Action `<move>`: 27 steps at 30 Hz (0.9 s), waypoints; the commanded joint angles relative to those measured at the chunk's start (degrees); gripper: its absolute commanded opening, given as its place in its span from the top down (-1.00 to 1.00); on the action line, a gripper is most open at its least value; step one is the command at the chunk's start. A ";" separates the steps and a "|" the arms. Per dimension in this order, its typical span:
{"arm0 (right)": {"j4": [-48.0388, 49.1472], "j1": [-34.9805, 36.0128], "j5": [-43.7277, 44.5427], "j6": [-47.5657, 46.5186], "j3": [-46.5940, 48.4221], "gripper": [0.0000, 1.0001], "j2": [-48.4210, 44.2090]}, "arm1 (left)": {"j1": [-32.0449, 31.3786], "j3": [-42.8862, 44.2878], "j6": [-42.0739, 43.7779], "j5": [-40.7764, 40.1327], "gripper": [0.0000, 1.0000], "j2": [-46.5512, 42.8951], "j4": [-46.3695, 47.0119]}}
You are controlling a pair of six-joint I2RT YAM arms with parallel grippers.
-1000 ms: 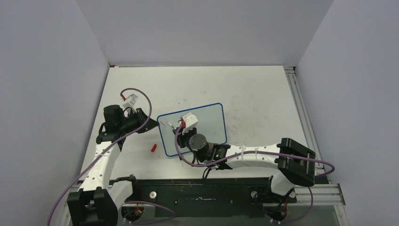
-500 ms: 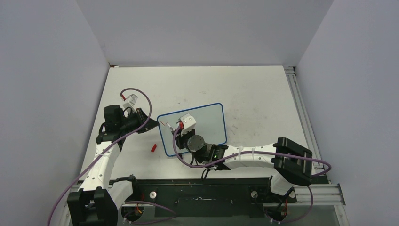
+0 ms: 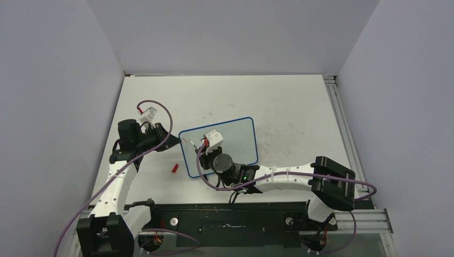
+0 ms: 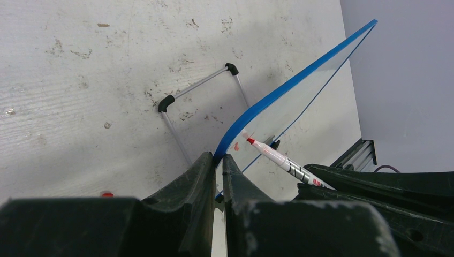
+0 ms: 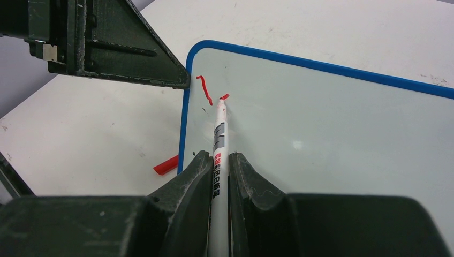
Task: Write a sentence on the whiteboard
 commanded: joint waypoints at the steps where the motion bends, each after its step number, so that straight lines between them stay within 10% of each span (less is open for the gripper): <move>1: 2.00 0.40 -0.29 0.99 0.44 0.89 0.68 | -0.62 1.54 0.13 2.13 0.84 -0.05 2.07; 27: 1.66 1.18 0.60 1.52 0.15 0.89 1.51 | -0.67 1.55 0.13 2.11 0.84 -0.06 2.03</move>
